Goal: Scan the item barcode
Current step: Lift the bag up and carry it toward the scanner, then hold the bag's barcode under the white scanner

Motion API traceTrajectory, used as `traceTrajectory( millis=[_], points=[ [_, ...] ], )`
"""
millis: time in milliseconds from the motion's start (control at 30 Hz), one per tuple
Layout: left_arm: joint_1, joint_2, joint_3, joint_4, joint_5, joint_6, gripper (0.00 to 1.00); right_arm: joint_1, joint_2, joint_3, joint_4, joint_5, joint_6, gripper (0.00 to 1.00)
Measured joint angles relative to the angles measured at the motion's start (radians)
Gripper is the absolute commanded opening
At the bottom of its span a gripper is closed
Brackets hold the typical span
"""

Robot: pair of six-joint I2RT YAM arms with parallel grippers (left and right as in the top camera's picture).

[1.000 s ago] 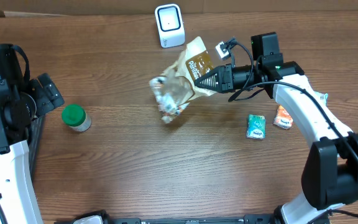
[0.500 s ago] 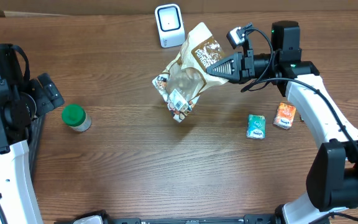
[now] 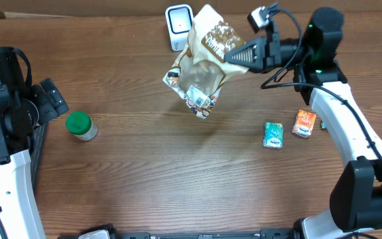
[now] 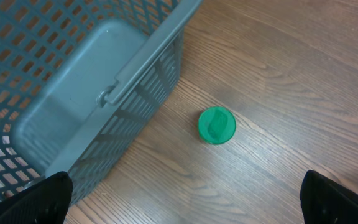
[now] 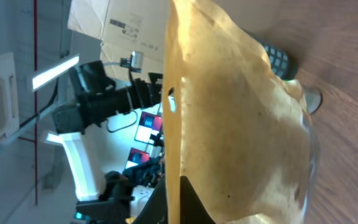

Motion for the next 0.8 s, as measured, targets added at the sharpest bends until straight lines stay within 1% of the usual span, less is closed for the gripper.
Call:
traceTrajectory(
  millis=[67,133,233,333,433,500,667,733,767,800],
  points=[
    [0.0,0.0,0.0,0.001,0.0,0.0,1.0,-0.034,-0.003,0.0,0.131,0.01,0.182,0.04],
    [0.0,0.0,0.0,0.001,0.0,0.0,1.0,-0.069,-0.004,0.0,0.191,0.022,0.295,0.04],
    [0.0,0.0,0.0,0.001,0.0,0.0,1.0,-0.113,-0.004,0.0,0.211,0.024,0.381,0.04],
    [0.0,0.0,0.0,0.001,0.0,0.0,1.0,-0.132,-0.004,0.0,0.216,0.024,0.409,0.04],
    [0.0,0.0,0.0,0.001,0.0,0.0,1.0,-0.129,-0.004,0.0,0.233,0.023,0.383,0.04],
    [0.0,0.0,0.0,0.001,0.0,0.0,1.0,-0.121,-0.004,0.0,0.234,0.021,0.342,0.04],
    [0.0,0.0,0.0,0.001,0.0,0.0,1.0,-0.042,-0.004,0.0,0.218,0.019,0.2,0.04],
    [0.0,0.0,0.0,0.001,0.0,0.0,1.0,-0.008,-0.004,0.001,0.158,0.026,0.142,0.04],
    [0.0,0.0,0.0,0.001,0.0,0.0,1.0,0.013,-0.004,0.001,0.092,0.035,0.086,0.04],
    [0.0,0.0,0.0,0.001,0.0,0.0,1.0,0.027,-0.004,0.006,-0.01,0.053,0.034,0.04]
  ],
)
